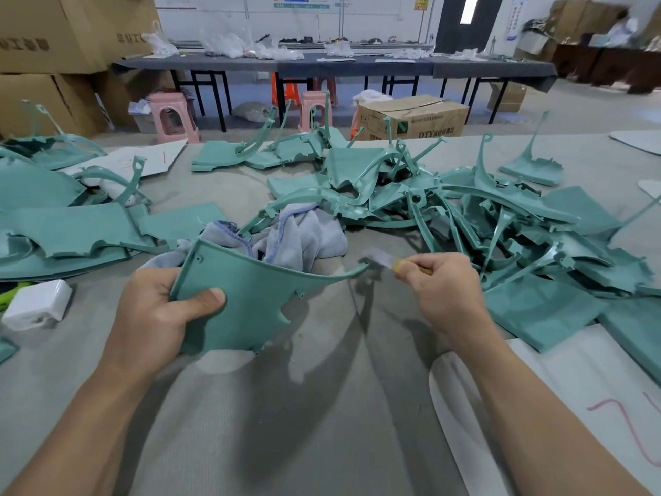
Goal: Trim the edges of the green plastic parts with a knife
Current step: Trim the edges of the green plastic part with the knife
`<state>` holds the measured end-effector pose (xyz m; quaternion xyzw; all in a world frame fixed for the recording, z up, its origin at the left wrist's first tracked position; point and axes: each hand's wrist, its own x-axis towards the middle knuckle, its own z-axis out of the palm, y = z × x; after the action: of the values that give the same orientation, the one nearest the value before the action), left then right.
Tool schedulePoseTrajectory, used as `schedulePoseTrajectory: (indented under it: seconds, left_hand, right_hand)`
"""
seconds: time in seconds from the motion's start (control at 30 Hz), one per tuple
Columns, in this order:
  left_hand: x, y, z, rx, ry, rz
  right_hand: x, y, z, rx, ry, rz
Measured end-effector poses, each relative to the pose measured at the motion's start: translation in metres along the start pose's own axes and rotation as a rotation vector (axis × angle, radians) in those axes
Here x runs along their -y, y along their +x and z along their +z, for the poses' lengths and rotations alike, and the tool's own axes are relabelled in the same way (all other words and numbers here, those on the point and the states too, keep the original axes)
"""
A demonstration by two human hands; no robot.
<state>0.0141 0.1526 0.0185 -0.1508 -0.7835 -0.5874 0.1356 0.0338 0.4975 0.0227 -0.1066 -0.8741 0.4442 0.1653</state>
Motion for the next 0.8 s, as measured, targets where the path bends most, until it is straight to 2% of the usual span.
schedulePoseTrajectory:
  seconds: [0.07, 0.1, 0.17, 0.2, 0.3, 0.33, 0.4, 0.47, 0.53, 0.57, 0.67, 0.77, 0.8]
  left_hand:
    - [-0.009, -0.004, -0.002, -0.020, 0.113, 0.046]
    - [-0.014, -0.005, -0.002, -0.028, 0.177, 0.078]
    - [-0.021, -0.008, -0.001, -0.022, 0.262, 0.133]
    - [-0.024, -0.009, 0.000, -0.023, 0.282, 0.144]
    - [-0.028, -0.009, 0.001, -0.030, 0.327, 0.158]
    - [-0.028, -0.009, 0.001, -0.029, 0.332, 0.159]
    - [-0.028, -0.009, 0.000, -0.026, 0.338, 0.155]
    - [-0.027, -0.009, 0.000, -0.020, 0.330, 0.150]
    - [-0.027, -0.009, 0.000, -0.029, 0.318, 0.155]
    - [-0.027, -0.009, 0.000, -0.033, 0.316, 0.154]
    - [-0.026, -0.008, -0.002, -0.032, 0.306, 0.138]
    - [-0.025, -0.007, -0.003, -0.054, 0.286, 0.107]
    - [-0.025, -0.007, -0.003, -0.055, 0.284, 0.106]
  right_hand:
    - [0.002, -0.005, 0.001, 0.097, 0.108, -0.035]
    - [0.002, -0.007, 0.002, 0.112, 0.047, -0.038]
    - [0.000, -0.004, 0.000, 0.040, -0.120, 0.005]
    - [-0.001, -0.002, -0.002, 0.015, -0.117, 0.026]
    - [-0.003, -0.002, -0.005, 0.126, 0.084, -0.008]
    - [-0.003, -0.003, -0.003, 0.131, 0.040, -0.015]
    - [-0.002, -0.002, 0.000, 0.040, -0.098, 0.008]
    - [-0.006, -0.001, -0.002, 0.053, 0.011, 0.016]
    - [-0.005, -0.004, -0.002, 0.220, 0.166, 0.018]
    - [-0.005, -0.005, 0.000, 0.248, 0.136, 0.021]
    - [-0.008, -0.002, 0.002, 0.061, -0.049, 0.041]
    - [-0.007, -0.002, -0.002, 0.172, 0.121, 0.040]
    - [-0.006, -0.003, -0.002, 0.188, 0.099, 0.037]
